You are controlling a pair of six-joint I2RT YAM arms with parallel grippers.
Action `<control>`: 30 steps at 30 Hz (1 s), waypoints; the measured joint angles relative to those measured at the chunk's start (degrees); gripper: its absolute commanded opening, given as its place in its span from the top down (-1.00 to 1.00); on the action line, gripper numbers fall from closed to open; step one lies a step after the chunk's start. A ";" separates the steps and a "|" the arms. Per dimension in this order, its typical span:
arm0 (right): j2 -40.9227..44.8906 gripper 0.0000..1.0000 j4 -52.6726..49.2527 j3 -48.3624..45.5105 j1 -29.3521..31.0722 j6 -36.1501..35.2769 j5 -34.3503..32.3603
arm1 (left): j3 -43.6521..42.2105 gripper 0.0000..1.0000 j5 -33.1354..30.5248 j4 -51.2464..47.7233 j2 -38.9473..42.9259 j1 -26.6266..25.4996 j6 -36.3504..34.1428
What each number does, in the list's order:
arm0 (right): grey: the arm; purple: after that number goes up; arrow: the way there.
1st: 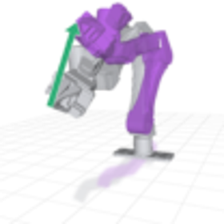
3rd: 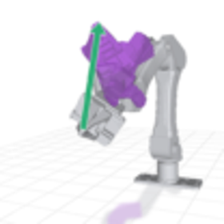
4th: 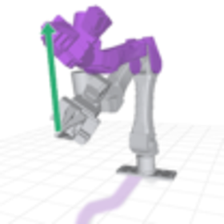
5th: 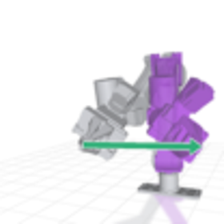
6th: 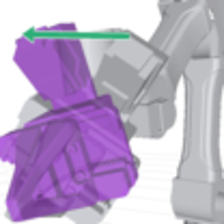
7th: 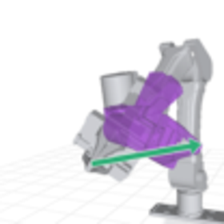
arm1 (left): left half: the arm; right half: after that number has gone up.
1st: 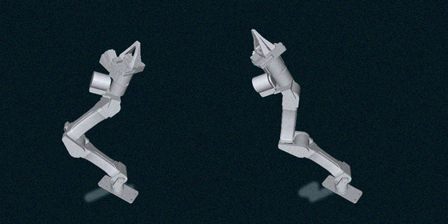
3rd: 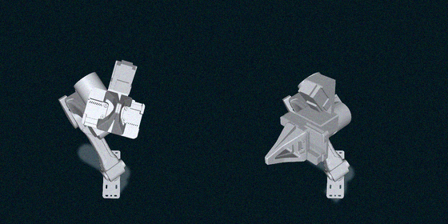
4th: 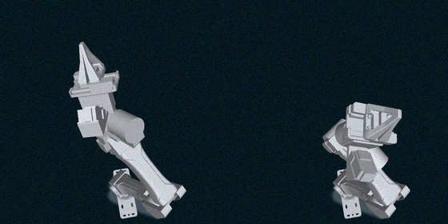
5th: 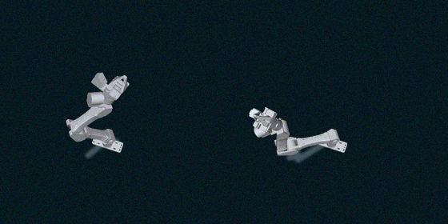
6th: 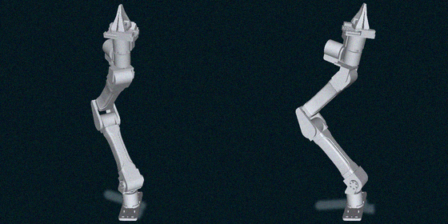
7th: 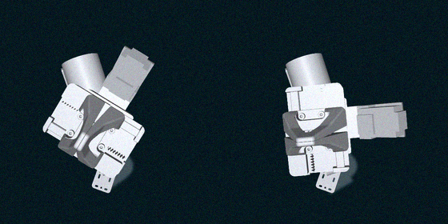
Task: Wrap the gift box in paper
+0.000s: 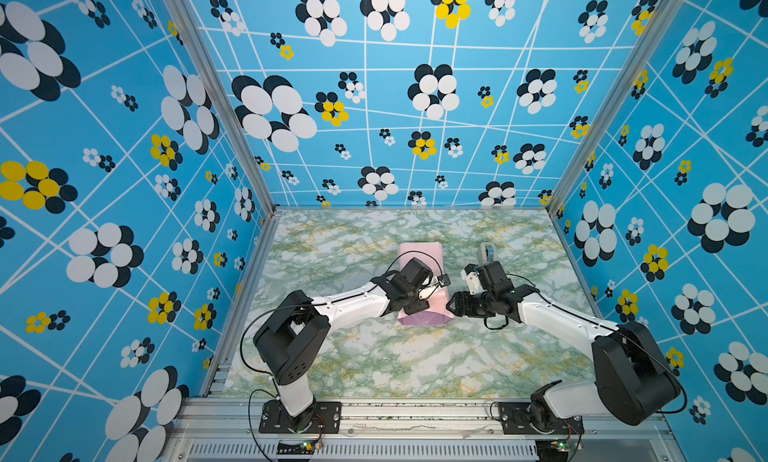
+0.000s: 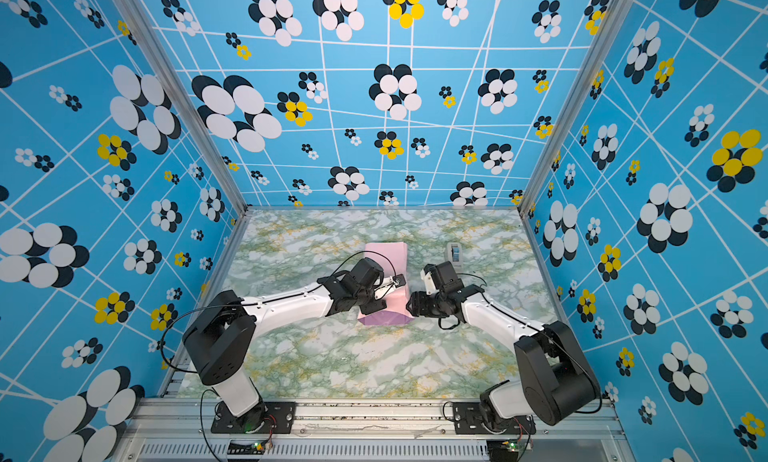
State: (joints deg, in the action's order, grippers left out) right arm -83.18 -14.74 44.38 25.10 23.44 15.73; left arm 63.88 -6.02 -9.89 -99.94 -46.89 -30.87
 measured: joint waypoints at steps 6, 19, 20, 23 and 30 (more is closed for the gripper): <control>-5.16 -0.31 0.92 3.76 0.79 -0.68 -0.52 | -0.72 -0.30 -0.61 1.36 -0.04 0.07 -0.02; -12.46 0.30 3.50 8.74 1.31 -2.25 -1.07 | -2.34 -0.30 0.44 4.24 -0.02 0.04 0.02; -13.05 0.39 3.65 9.09 1.31 -2.49 -1.14 | -2.34 -0.31 0.68 4.37 -0.02 0.07 0.17; -13.84 0.57 3.80 9.25 1.36 -2.95 -1.70 | -2.34 -0.34 1.60 4.76 0.46 0.22 0.83; -13.90 0.81 4.68 9.22 1.40 -3.10 -1.95 | -2.32 -0.55 3.52 6.97 3.37 2.03 5.20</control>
State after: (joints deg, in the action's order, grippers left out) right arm -97.08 -10.07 53.60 26.50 20.34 13.78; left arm 61.56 -2.50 -2.92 -96.57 -44.86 -25.67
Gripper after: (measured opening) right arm 0.106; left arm 0.742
